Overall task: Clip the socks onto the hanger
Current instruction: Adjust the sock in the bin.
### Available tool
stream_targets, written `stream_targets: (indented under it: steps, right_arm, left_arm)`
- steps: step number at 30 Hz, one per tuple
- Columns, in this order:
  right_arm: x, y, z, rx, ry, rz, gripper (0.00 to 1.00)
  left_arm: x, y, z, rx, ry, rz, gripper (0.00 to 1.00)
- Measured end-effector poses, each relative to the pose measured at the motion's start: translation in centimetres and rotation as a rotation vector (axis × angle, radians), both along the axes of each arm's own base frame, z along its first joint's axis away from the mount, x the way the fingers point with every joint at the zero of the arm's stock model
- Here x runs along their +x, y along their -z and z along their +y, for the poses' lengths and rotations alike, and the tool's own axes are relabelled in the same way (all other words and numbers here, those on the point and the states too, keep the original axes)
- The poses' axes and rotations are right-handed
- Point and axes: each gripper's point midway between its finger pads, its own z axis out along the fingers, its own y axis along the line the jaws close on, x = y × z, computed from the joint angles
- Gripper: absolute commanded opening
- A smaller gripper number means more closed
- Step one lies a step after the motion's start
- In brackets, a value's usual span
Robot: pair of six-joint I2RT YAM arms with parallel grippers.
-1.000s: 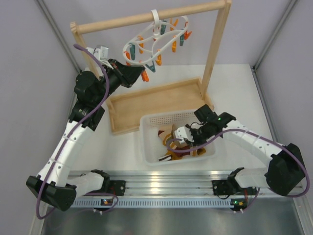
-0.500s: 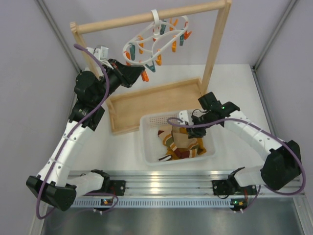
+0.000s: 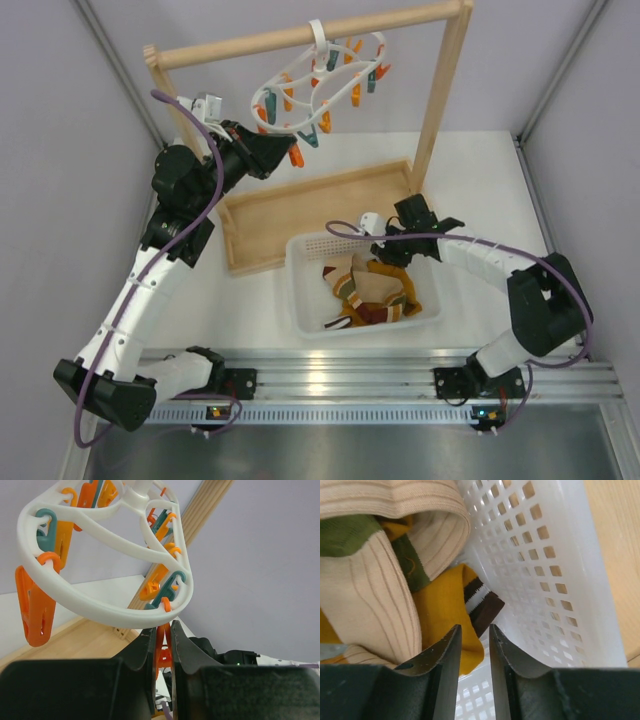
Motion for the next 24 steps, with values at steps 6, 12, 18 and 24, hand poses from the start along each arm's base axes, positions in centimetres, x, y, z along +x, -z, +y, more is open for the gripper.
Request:
stream_targets:
  steps: [6, 12, 18, 24]
  right_arm:
    - [-0.2, 2.5, -0.4, -0.044, 0.006, 0.028, 0.34]
    - [-0.7, 3.7, -0.1, -0.063, -0.009, 0.037, 0.15]
    - [-0.7, 3.8, 0.0, -0.069, -0.037, 0.029, 0.00]
    - [-2.3, 0.1, 0.3, -0.009, -0.064, 0.018, 0.00]
  left_arm:
    - [0.0, 0.0, 0.0, 0.000, -0.001, 0.000, 0.00]
    - [0.0, 0.0, 0.0, 0.000, -0.003, 0.000, 0.00]
    - [0.1, 0.0, 0.0, 0.003, -0.004, -0.002, 0.00]
    - [0.1, 0.1, 0.0, 0.003, -0.004, -0.001, 0.00]
